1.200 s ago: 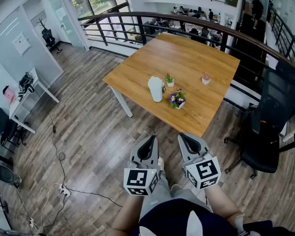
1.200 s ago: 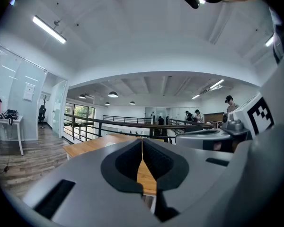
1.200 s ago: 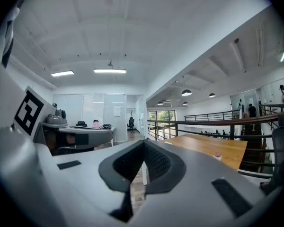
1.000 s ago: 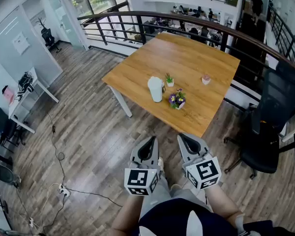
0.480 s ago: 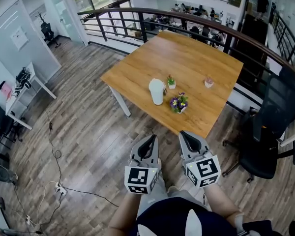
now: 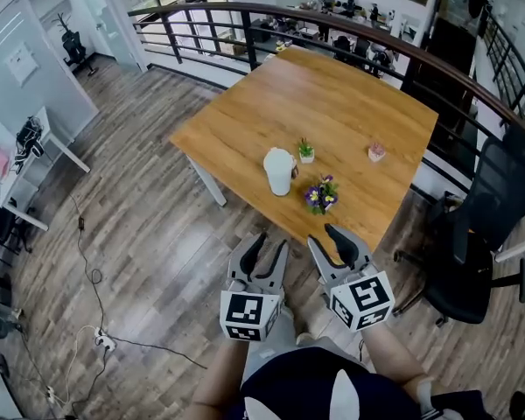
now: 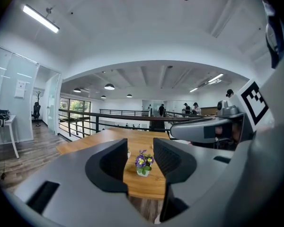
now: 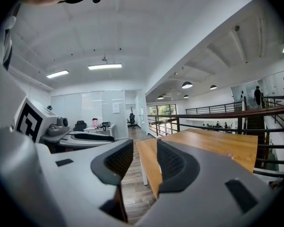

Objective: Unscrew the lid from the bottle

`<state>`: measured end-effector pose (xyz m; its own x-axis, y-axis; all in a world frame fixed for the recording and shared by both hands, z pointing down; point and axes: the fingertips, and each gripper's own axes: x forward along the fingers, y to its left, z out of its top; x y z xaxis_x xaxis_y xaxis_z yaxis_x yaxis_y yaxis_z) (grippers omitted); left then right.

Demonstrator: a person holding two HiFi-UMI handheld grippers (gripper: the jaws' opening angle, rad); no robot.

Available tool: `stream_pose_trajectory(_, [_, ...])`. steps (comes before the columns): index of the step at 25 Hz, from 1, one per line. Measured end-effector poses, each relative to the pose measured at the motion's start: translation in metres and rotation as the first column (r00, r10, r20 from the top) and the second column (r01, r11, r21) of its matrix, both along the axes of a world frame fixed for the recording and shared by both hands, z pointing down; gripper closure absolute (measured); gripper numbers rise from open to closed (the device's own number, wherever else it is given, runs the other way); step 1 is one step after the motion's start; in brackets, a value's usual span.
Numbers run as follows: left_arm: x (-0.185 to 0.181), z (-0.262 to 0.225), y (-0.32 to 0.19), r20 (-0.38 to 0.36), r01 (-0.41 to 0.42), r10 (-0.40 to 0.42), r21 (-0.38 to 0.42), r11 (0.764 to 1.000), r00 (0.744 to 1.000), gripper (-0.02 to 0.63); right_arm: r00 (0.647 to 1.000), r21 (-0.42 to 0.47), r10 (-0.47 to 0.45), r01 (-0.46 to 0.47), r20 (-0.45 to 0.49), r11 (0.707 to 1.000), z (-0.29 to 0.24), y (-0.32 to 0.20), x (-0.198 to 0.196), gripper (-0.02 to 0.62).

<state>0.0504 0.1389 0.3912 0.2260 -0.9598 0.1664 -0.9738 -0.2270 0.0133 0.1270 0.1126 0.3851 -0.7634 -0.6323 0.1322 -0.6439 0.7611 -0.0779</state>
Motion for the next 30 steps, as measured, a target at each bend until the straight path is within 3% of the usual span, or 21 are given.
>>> stream_pose_trajectory(7, [-0.030,0.010,-0.048,0.017,-0.025,0.026,-0.032,0.999,1.000,0.334,0.999,-0.045,-0.006,0.004,-0.046,0.999,0.007,-0.048,-0.022,0.317])
stream_pose_trajectory(13, [-0.056,0.034,-0.076,0.051,-0.081,0.087,-0.105,0.991,0.995,0.305,0.995,-0.097,-0.018,0.008,-0.103,0.995,0.016,-0.081,-0.043,0.252])
stream_pose_trajectory(21, [-0.083,0.063,-0.117,0.062,-0.140,0.152,-0.161,0.977,0.986,0.291,0.985,-0.172,-0.037,0.007,-0.168,0.985,0.036,-0.121,-0.069,0.218])
stream_pose_trajectory(30, [-0.099,0.107,-0.155,0.074,-0.235,0.260,-0.246,0.940,0.963,0.291,0.973,-0.233,-0.027,-0.027,-0.229,0.972,0.063,-0.156,-0.089,0.219])
